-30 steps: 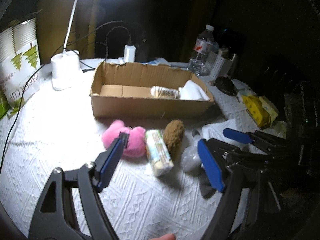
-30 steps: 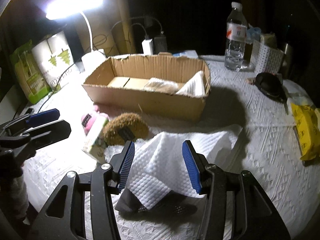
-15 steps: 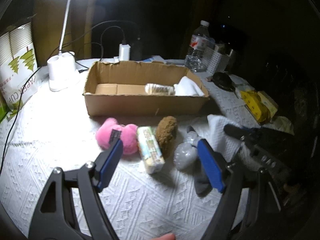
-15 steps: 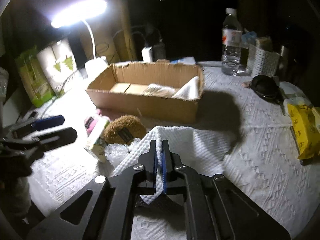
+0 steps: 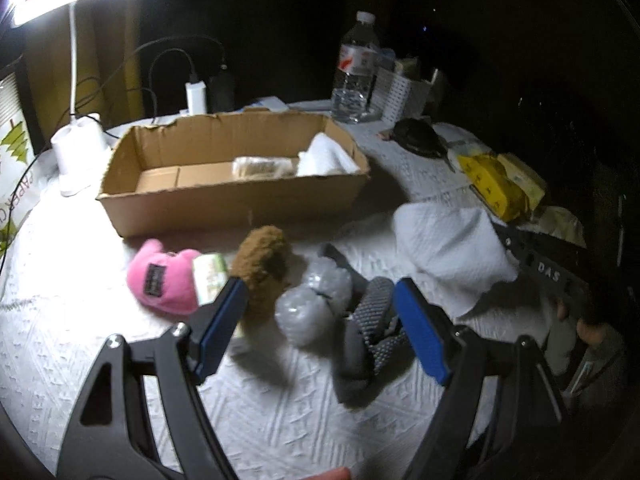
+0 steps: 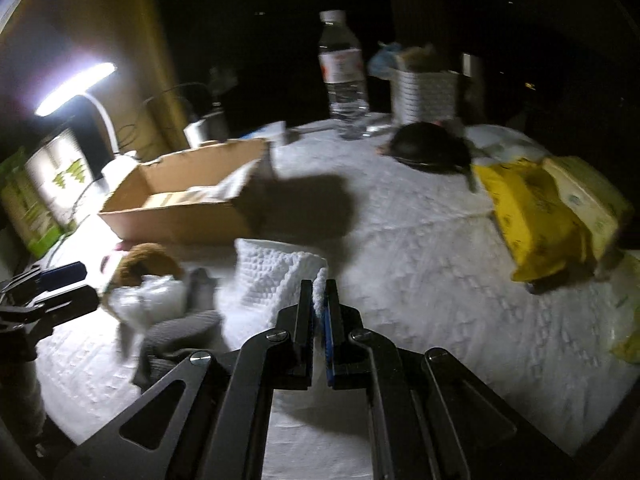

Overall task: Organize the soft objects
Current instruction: 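Grasp a second white waffle towel with the right tool while the left tool grasps a clear plastic bag, then carry the plastic bag with the left tool while the right tool carries the towel to the box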

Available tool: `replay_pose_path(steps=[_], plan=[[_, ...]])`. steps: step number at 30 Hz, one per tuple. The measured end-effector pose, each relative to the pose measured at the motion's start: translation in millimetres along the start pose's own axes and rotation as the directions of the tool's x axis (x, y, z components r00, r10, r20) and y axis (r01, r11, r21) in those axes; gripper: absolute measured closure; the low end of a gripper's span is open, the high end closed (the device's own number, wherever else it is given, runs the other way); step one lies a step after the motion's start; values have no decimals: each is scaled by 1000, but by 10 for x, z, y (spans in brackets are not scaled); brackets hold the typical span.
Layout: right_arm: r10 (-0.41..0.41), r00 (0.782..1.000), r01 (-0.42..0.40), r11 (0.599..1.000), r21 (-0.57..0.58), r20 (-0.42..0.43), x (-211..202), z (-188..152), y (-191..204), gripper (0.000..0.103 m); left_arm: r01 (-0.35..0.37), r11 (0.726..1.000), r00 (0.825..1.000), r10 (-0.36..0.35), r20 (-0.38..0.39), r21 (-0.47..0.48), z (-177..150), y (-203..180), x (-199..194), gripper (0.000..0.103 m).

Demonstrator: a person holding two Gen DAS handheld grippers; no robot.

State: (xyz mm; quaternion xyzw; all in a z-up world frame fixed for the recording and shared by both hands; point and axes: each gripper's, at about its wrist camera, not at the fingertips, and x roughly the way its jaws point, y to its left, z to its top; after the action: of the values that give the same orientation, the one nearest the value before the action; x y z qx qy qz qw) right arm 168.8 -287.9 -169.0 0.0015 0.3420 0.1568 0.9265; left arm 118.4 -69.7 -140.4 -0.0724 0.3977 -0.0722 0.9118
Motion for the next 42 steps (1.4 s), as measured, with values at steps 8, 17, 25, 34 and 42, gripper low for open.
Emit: replay_pose_path(steps=[8, 17, 25, 34, 42], plan=[[-44, 999, 44, 999, 13, 2, 244, 64, -155, 98, -32, 999, 999, 33, -40, 17, 15, -53, 198, 25], [10, 1000, -10, 1000, 28, -21, 474, 102, -109, 98, -51, 998, 995, 53, -85, 27, 27, -69, 478, 26], [169, 985, -167, 984, 59, -38, 498, 105, 65, 46, -58, 997, 990, 63, -129, 41, 8, -94, 656, 55], [234, 962, -234, 972, 14, -139, 710, -13, 393, 45, -29, 998, 992, 35, -123, 47, -14, -61, 606, 61], [242, 955, -252, 967, -40, -173, 830, 16, 641, 45, -14, 999, 995, 18, -94, 41, -35, -5, 467, 62]])
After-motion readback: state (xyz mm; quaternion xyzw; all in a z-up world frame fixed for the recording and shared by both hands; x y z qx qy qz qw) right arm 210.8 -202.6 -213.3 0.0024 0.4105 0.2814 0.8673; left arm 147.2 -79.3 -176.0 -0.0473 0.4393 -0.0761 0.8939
